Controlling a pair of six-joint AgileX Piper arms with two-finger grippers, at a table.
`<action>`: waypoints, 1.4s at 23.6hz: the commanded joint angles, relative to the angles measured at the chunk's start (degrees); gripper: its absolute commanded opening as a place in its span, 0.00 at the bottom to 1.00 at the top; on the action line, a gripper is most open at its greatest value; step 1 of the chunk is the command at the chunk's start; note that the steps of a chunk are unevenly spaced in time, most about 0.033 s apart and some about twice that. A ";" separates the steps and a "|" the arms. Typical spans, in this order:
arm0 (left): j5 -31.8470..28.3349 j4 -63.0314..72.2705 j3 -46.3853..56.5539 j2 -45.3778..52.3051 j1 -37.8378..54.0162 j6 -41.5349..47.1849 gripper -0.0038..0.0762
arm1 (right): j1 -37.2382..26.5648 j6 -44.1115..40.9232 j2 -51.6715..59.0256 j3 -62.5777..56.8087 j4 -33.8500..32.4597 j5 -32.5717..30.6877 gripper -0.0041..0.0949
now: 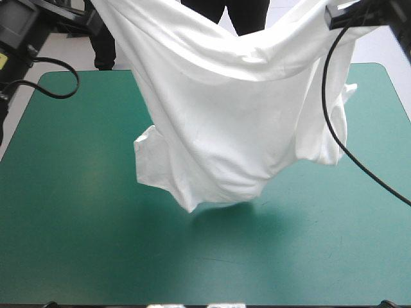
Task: Fold the cloth
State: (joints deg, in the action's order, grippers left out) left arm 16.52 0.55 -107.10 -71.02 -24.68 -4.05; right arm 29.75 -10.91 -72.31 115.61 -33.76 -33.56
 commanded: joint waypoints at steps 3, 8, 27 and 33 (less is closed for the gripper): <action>-10.60 -0.14 -9.52 0.92 -0.36 -0.69 0.04 | 0.01 4.21 -0.20 11.13 -1.62 8.87 0.02; -10.78 -0.14 -14.93 0.79 -0.48 -3.57 0.04 | 0.01 4.34 -0.33 15.46 -1.36 9.68 0.02; -21.83 -5.19 -17.68 -20.13 3.69 -10.08 0.04 | -15.86 -25.39 -17.04 8.01 -12.18 23.02 0.02; -18.98 -2.94 -25.19 -24.74 4.80 -10.21 0.04 | -16.01 -23.78 -20.79 14.96 -8.80 21.66 0.02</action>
State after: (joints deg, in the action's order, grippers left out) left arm 0.42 -3.36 -128.52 -97.05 -19.93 -14.26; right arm 14.14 -35.56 -94.83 127.66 -43.59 -14.02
